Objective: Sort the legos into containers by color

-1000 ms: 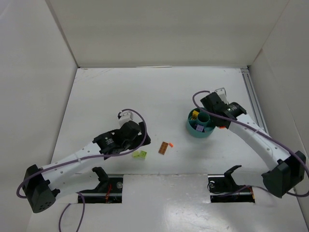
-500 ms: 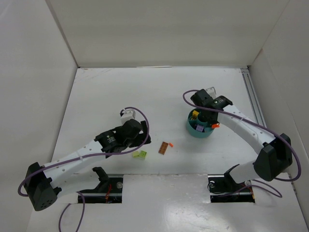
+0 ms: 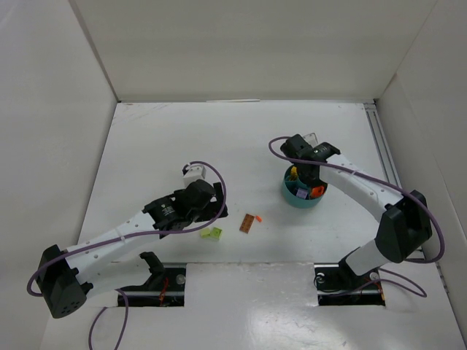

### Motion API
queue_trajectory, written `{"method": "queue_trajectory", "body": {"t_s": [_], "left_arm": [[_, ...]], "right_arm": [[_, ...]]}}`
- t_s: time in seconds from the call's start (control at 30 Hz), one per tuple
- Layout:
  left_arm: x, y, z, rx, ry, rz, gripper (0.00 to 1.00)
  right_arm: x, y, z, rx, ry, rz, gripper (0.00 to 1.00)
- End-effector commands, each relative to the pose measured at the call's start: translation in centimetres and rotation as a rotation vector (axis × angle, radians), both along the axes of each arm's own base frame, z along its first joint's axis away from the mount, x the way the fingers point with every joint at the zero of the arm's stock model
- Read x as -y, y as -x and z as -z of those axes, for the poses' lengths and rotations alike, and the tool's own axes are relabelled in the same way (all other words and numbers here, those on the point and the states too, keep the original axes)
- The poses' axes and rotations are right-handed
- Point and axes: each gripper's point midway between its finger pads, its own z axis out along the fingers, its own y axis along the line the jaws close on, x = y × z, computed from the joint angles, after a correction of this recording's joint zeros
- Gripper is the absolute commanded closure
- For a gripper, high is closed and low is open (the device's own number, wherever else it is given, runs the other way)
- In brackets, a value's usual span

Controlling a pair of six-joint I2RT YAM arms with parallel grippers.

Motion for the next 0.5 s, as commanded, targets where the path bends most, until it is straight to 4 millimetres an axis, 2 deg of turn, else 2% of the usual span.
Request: {"method": "queue_trajectory", "body": {"t_s": [0.0,0.13,0.27,0.3,0.33,0.37,0.4,0.47], "left_arm": [[0.8,-0.9,-2.3,0.067,0.044,0.023,0.00],[1.5,-1.0,-2.7,0.074,0.056,0.057,0.00],[2.7,-1.3,-2.6,0.087,0.035,0.102,0.03],[3.9,-1.0,-2.6,0.088,0.028,0.145,0.03],[4.3,-0.6,-2.6,0.088,0.028,0.164,0.03],[5.4,-0.6,-2.5,0.082,0.024,0.185,0.06],[6.4,-0.5,-2.6,0.091,0.020,0.217,0.08],[8.7,1.0,-2.3,0.095,0.004,0.304,0.09]], "right_arm": [[-1.1,-1.0,-1.4,0.061,-0.050,0.007,0.74],[-1.5,-0.8,-2.2,0.076,-0.072,-0.005,0.62],[-1.3,-0.5,-4.6,0.147,-0.117,-0.012,0.60],[-1.2,-0.4,-5.1,0.165,-0.129,-0.013,0.57],[-1.0,-0.2,-5.7,0.186,-0.143,-0.013,0.56],[-0.5,0.2,-6.6,0.214,-0.164,-0.023,0.55],[0.0,0.7,-6.4,0.213,-0.166,-0.027,0.54],[0.9,1.0,-6.7,0.237,-0.205,-0.027,0.48]]}}
